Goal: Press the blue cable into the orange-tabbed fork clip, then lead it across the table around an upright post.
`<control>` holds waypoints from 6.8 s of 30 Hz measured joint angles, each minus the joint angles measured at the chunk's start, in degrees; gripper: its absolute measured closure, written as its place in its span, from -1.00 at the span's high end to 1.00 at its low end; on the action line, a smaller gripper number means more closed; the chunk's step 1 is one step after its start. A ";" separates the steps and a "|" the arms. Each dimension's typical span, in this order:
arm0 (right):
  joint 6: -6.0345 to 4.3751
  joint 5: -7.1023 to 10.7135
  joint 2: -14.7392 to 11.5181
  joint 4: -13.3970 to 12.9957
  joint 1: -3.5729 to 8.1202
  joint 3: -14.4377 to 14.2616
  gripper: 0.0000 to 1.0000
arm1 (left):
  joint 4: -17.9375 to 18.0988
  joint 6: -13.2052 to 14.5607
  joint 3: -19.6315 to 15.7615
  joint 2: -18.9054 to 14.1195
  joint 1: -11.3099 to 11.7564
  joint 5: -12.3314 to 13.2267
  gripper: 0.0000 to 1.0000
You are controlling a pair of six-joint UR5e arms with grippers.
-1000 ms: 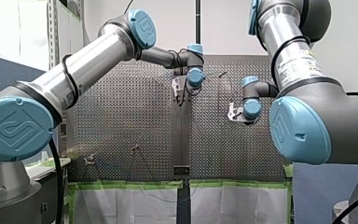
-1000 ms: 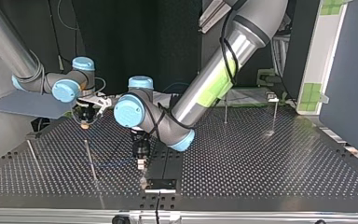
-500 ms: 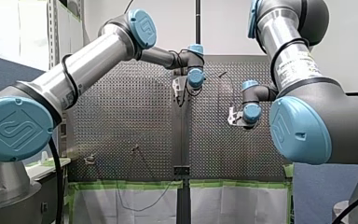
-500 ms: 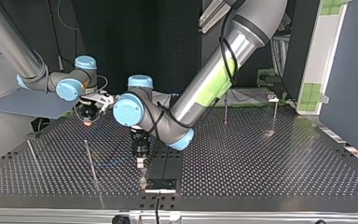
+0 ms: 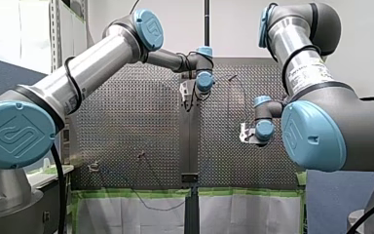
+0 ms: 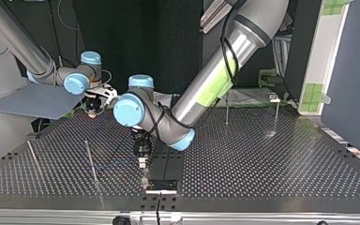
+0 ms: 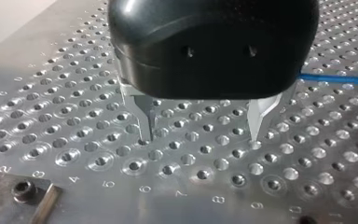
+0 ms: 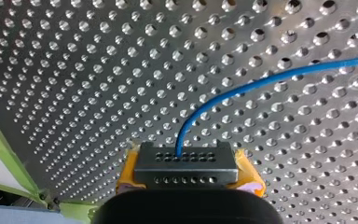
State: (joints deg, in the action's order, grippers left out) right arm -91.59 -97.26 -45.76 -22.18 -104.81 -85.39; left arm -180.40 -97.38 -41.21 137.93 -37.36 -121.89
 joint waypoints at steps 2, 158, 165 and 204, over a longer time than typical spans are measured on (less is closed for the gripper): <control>0.03 -0.02 0.16 -0.49 0.15 -0.40 -1.00 | -0.14 0.00 -0.36 0.00 0.00 -0.08 0.96; -6.52 -1.10 19.59 -10.61 7.31 -0.87 -1.00 | 1.48 -14.77 -27.65 -4.93 -0.95 3.01 0.96; -6.51 -1.10 19.60 -10.62 7.20 -0.87 -1.00 | 1.72 -18.43 -27.67 -5.84 -1.12 4.24 0.96; -6.52 -0.97 19.60 -10.54 6.80 -0.85 -1.00 | 2.65 -16.52 -40.05 -10.79 -0.72 10.78 0.96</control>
State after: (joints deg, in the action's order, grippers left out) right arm -98.10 -98.23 -26.17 -32.72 -98.01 -86.24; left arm -177.75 -113.90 -81.26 127.14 -38.08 -111.11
